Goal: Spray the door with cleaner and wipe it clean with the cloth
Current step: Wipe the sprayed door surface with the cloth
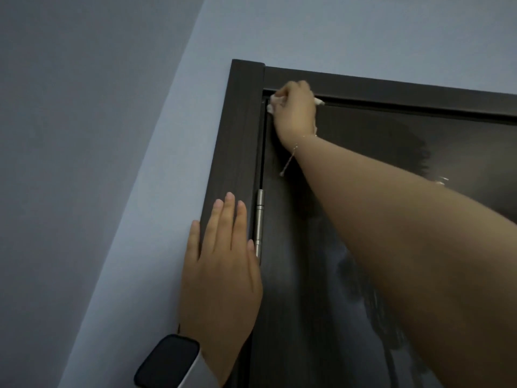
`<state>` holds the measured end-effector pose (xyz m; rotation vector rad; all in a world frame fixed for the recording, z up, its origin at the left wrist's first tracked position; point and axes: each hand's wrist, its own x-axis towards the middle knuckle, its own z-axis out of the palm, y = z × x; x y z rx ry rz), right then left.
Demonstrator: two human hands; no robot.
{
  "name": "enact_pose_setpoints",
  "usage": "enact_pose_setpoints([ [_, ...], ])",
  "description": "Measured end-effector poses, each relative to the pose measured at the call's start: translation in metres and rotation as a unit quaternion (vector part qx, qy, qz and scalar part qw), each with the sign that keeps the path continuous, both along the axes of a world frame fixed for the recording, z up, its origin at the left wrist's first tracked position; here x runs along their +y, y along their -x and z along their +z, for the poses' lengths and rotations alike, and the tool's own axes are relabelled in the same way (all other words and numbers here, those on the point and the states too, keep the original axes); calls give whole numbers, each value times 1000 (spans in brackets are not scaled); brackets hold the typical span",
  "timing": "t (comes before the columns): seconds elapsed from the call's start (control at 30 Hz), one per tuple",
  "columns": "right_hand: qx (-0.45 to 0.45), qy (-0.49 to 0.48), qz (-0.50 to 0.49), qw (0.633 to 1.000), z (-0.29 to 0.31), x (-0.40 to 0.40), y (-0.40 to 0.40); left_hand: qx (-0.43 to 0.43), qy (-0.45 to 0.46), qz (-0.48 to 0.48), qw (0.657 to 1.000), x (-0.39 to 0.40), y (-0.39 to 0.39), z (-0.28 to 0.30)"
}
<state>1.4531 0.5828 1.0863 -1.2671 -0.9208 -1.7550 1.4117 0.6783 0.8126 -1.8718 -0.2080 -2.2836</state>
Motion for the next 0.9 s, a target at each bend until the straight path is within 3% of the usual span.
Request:
enact_pose_setpoints([
  [0.1,-23,37,41,998,0,10,2,2,0,0,1000,0,0,-2],
  [0.23,-75,120,19,990,-36,-11,-8,6,0,-26,1000,-1,3,-2],
  [0.33,-124,175,38,976,-103,-23,-15,13,-2,-41,999,-2,7,-4],
  [0.47,-111,262,43,958,-222,-54,-20,28,-5,-96,995,3,14,-23],
  [0.63,-91,444,29,891,-369,-105,-26,51,19,-200,978,-6,20,-75],
  [0.73,-91,478,-7,874,-349,-111,-31,82,18,-130,988,-16,19,-94],
  [0.9,-76,238,-24,968,-208,-112,-40,96,44,-72,992,-21,15,-99],
])
